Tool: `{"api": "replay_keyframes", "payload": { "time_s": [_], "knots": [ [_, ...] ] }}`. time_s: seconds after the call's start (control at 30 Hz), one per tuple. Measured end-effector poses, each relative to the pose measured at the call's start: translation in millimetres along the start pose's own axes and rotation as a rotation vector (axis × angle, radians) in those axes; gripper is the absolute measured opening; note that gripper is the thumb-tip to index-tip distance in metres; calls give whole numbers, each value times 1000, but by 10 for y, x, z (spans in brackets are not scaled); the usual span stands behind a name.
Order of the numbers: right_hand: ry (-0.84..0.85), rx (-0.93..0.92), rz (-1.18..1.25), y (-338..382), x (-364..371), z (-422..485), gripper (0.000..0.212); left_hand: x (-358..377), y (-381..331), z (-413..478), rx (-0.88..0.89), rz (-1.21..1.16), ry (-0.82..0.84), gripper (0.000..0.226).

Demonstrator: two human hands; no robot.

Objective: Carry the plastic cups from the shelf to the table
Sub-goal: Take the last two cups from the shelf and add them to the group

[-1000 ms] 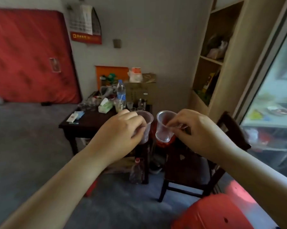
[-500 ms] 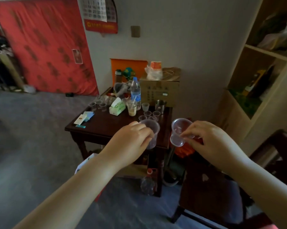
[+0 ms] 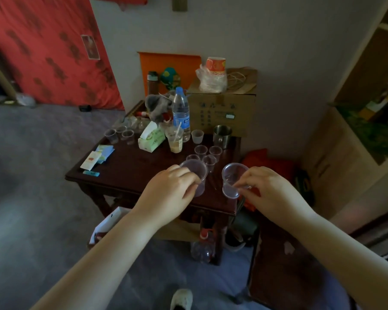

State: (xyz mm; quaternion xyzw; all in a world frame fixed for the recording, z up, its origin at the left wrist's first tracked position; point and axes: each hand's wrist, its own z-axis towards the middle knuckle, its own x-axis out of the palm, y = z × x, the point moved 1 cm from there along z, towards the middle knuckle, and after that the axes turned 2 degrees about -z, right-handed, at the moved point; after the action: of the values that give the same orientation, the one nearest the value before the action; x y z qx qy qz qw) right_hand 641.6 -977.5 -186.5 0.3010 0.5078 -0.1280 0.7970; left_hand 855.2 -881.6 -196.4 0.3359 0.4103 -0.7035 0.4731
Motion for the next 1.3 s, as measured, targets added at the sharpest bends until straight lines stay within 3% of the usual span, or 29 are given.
{"api": "replay_keyframes", "payload": {
  "time_s": [0.3, 0.5, 0.8, 1.3],
  "knots": [
    [43, 154, 21, -678, 917, 876, 18, 896, 1179, 660, 41, -63, 156, 13],
    [162, 219, 14, -1083, 1423, 1264, 22, 1388, 1639, 1022, 70, -100, 248, 16],
    [183, 316, 61, -1443, 1941, 1555, 19, 2057, 1989, 1131, -23, -166, 398, 19],
    [171, 437, 117, -1754, 2455, 1528, 20, 2589, 2139, 1154, -58, -153, 474, 27]
  ]
}}
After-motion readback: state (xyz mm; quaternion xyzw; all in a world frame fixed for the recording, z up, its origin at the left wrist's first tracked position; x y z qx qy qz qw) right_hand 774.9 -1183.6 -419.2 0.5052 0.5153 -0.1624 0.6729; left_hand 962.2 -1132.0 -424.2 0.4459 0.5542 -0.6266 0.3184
